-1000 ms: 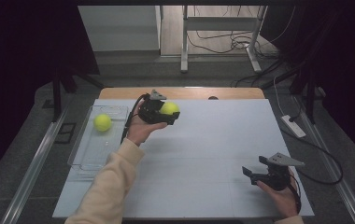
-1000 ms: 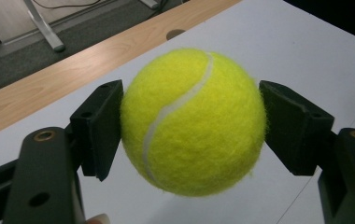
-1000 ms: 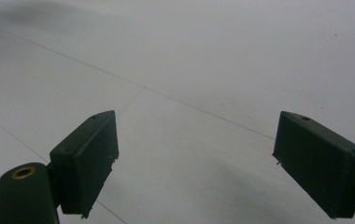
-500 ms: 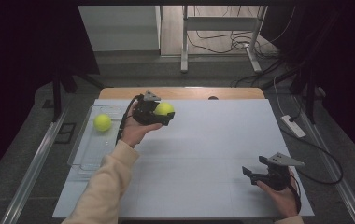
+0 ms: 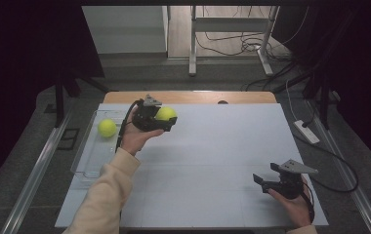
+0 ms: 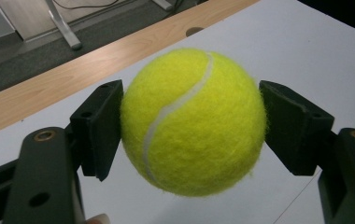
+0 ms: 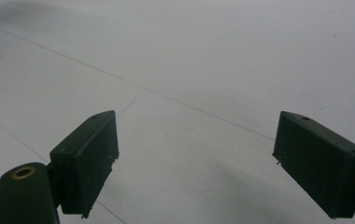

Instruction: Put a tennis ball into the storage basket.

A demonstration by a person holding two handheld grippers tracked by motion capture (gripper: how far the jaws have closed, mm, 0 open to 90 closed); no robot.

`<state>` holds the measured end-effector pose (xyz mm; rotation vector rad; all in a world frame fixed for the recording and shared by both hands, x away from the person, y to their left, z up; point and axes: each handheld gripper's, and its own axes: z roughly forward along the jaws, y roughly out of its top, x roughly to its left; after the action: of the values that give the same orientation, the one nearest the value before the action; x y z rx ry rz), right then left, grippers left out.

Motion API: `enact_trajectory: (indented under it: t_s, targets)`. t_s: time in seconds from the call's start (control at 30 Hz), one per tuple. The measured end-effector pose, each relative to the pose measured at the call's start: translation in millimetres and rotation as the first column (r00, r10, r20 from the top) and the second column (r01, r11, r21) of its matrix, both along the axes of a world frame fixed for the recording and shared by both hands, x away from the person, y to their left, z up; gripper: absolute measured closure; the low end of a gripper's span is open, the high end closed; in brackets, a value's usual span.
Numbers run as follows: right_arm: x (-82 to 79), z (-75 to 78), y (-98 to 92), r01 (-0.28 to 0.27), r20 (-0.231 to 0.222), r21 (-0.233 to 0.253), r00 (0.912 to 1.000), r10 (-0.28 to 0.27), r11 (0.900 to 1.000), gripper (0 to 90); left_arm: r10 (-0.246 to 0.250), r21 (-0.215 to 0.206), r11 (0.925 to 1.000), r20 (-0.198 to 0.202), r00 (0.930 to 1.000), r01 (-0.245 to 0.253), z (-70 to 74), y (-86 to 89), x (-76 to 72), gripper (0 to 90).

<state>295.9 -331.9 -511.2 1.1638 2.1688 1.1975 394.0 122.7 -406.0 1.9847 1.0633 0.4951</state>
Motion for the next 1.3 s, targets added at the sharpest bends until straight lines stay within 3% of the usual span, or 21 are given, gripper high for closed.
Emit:
enact_trajectory:
  t_s: [1.3]
  targets:
    - [0.1, 0.7, 0.3, 0.003, 0.002, 0.002, 1.0, -0.003, 1.0, 14.1, 0.061, 0.006, 0.9981, 0.002, 0.9981, -0.061, 1.0, 30.6, -6.4, 27.1]
